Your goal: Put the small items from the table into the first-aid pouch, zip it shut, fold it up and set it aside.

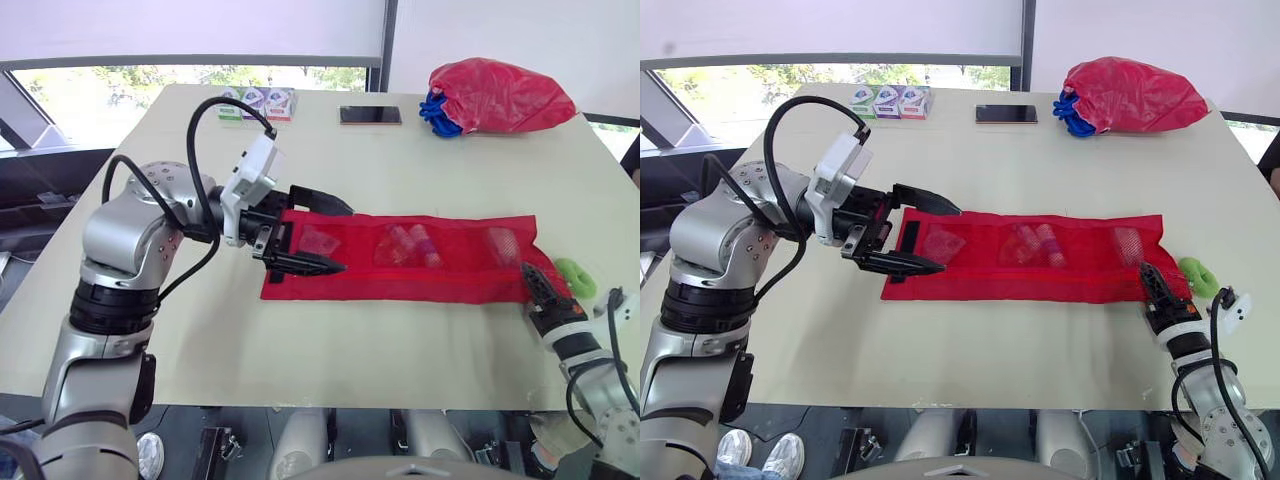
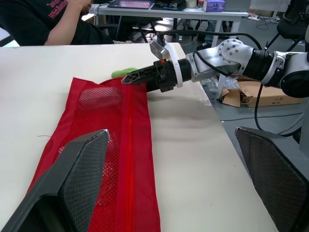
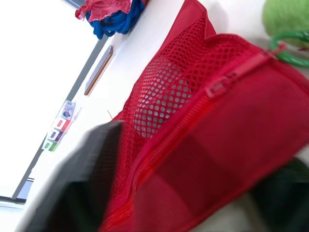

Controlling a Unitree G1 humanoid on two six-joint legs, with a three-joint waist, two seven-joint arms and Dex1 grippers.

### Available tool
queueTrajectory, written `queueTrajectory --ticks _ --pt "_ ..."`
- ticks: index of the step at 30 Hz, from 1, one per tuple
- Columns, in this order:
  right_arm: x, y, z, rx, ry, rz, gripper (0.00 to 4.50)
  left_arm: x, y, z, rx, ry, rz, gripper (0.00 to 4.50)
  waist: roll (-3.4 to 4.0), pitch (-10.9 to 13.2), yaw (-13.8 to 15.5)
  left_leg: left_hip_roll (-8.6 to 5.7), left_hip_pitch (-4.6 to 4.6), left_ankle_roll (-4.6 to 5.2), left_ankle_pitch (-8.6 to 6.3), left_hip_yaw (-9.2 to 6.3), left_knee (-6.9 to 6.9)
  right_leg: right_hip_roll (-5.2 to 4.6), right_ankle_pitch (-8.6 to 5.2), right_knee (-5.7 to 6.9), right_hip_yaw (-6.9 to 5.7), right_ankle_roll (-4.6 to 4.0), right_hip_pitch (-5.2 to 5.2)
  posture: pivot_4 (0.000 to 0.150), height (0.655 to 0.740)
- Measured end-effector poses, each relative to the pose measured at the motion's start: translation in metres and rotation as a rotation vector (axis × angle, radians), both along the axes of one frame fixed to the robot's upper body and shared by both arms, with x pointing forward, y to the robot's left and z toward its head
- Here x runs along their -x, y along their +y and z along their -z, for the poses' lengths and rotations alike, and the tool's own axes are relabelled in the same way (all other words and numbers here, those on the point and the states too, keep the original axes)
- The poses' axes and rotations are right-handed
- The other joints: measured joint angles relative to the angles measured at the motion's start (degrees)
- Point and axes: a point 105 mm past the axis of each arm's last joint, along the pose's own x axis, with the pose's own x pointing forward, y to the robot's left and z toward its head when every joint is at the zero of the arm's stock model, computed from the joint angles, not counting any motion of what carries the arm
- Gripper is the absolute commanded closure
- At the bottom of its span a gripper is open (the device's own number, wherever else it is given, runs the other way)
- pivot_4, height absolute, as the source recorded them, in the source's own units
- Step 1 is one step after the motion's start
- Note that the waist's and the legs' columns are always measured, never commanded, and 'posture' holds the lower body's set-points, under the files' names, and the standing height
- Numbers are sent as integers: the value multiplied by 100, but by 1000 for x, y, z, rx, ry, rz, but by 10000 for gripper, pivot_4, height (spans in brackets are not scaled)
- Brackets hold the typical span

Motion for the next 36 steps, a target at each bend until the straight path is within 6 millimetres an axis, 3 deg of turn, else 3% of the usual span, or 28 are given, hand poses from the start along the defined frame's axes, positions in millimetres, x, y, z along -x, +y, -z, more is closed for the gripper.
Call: queueTrajectory --ticks 4,11,13,15,18,21,22,27,33,34,36 --pt "0 -3 -1 8 -6 16 44562 0 0 0 3 -11 -2 0 1 1 0 0 0 0 0 0 0 0 0 0 0 0 0 1500 7400" --pt "17 -33 -13 232 22 -9 44562 -3 1 0 17 -12 -11 0 15 7 32 -9 -6 4 -2 1 2 -3 -1 -3 6 2 0 1500 7400" --pt "21 -41 -30 350 -9 -42 44562 -6 3 0 23 -6 -22 0 18 8 23 -10 -4 5 -2 3 2 -2 -1 -2 9 3 0 1500 7400" --pt "23 -39 -62 503 -93 -125 44562 -9 6 1 24 -5 -35 0 23 10 7 -10 1 5 -2 5 3 1 -9 -2 11 17 2 1500 7400" --pt "25 -6 -99 737 -222 -342 44562 -11 9 2 16 -20 -43 0 16 8 -13 -1 4 4 -2 3 2 17 -13 -2 10 25 3 1500 7400" --pt "26 32 -103 914 -242 -585 44562 -13 11 2 14 -23 -46 0 16 9 1 0 1 4 -2 0 3 18 -12 -2 10 25 2 1500 7400" --pt "25 49 -102 1005 -239 -694 44562 -14 12 2 12 -25 -48 0 13 10 3 1 1 4 -2 1 6 18 -13 -2 11 24 3 1500 7400" --pt "12 97 -91 1245 -279 -911 44562 -17 13 3 -1 -41 -61 0 -7 16 12 -2 -8 4 -2 -4 11 14 -13 -5 10 21 -1 1500 7400" --pt "-6 128 -57 1575 -243 -1023 44562 -18 14 6 -11 -38 -71 0 -11 17 40 -4 -31 3 -1 -12 13 11 0 -6 3 3 -18 1500 7400" --pt "-6 130 -55 1592 -246 -1038 38637 -18 14 7 -10 -38 -74 0 -12 17 43 -4 -33 3 -1 -12 14 11 1 -6 2 4 -18 1500 7400" --pt "3 133 -46 1620 -248 -1122 32813 -17 15 9 -11 -31 -88 0 -12 17 47 -6 -33 3 -1 -12 13 7 3 -7 2 10 -18 1500 7400"
